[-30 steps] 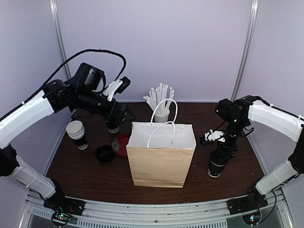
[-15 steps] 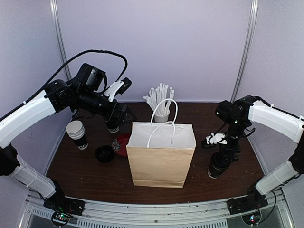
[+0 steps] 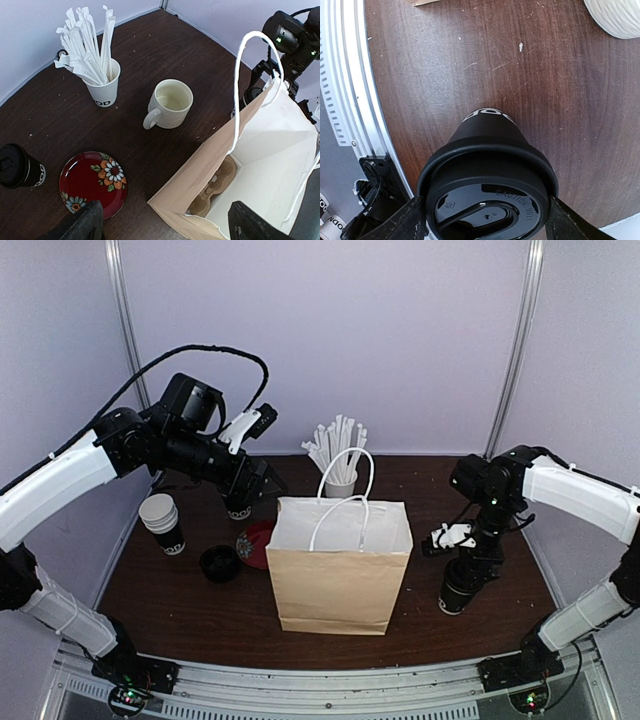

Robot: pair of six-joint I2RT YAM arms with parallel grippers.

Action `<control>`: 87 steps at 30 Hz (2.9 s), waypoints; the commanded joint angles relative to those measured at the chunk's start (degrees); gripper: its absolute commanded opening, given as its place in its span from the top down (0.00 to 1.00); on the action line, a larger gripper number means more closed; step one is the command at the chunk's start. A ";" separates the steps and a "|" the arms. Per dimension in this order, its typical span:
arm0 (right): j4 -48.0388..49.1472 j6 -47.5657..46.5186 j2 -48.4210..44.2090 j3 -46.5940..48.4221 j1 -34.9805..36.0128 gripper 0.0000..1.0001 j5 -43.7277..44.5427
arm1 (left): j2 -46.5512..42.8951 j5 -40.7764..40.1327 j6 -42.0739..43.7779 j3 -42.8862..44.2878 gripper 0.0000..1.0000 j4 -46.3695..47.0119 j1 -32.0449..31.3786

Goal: Pack the takeout coffee

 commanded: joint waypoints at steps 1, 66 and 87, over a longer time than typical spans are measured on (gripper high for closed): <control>1.38 -0.07 -0.18 -2.73 0.81 0.16 1.68 | -0.03 1.15 -0.29 -0.52 0.09 1.48 0.36; -5.45 10.69 4.37 55.81 16.78 0.41 -18.27 | 12.19 16.56 -2.20 15.43 1.00 10.10 -0.61; -0.30 5.98 9.93 50.91 33.24 0.43 10.34 | 9.35 16.61 -4.37 13.21 0.75 10.06 -3.29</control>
